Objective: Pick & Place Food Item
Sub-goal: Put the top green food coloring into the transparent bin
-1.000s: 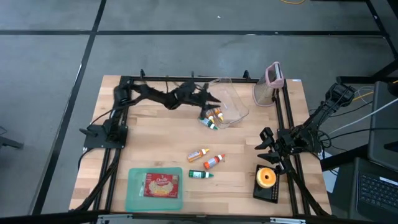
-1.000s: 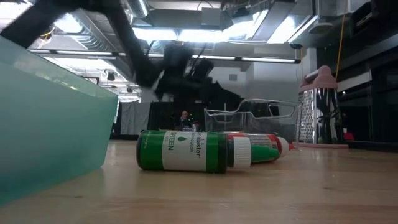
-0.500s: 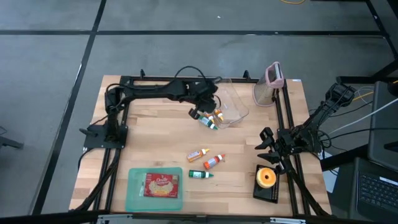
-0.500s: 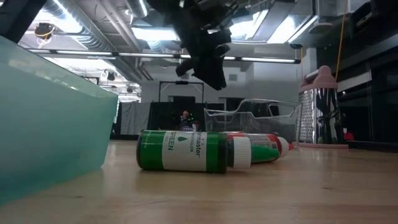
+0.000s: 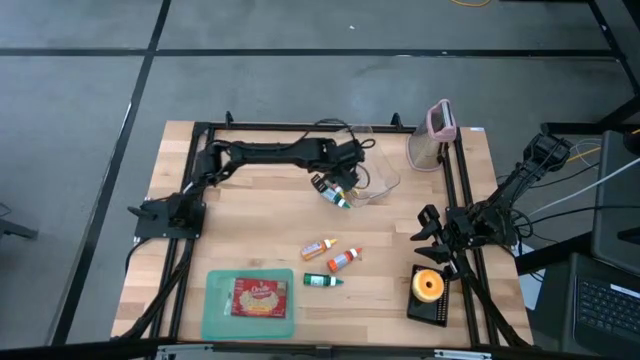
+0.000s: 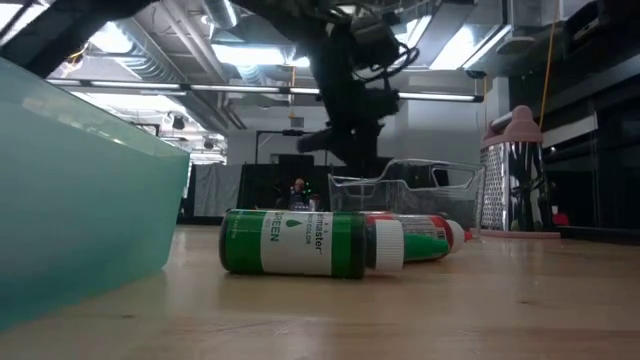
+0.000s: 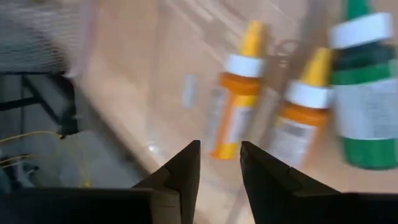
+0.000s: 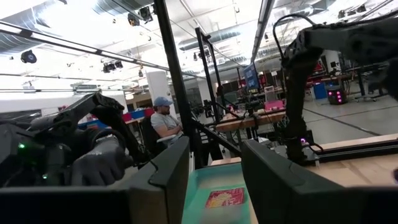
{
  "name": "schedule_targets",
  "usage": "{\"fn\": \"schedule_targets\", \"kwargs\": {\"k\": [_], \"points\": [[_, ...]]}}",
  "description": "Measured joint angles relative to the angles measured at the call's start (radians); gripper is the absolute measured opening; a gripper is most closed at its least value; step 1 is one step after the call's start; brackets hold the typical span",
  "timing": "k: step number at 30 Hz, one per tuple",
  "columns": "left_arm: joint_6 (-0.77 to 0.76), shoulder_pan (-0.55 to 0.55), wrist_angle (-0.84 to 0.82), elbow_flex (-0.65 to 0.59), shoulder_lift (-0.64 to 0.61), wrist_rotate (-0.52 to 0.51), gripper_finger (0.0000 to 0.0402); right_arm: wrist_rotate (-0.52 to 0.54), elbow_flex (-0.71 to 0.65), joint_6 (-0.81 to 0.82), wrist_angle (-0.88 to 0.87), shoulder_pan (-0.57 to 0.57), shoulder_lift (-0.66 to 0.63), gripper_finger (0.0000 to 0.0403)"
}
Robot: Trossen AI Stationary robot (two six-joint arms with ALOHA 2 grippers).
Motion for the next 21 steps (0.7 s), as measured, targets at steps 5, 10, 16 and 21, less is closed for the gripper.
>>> {"fn": "schedule_targets", "kwargs": {"k": [5,10,16,21], "points": [[0.006,0.017,-0.016,0.145,0.037,0.044,0.0098,0.000,0.000,0.011,-0.001,0.000,0.000,0.0146],[-0.009,0.022,-0.060,0.187,0.060,0.085,0.0098,0.000,0.000,0.014,-0.004,0.000,0.000,0.0146],[-0.134,0.020,-0.130,0.186,0.084,0.121,0.0107,0.001,0.000,0.015,-0.009,0.000,0.000,0.0146],[-0.217,0.022,-0.237,0.187,0.086,0.100,0.0115,-0.001,0.000,0.026,-0.011,0.000,0.000,0.0146]]}}
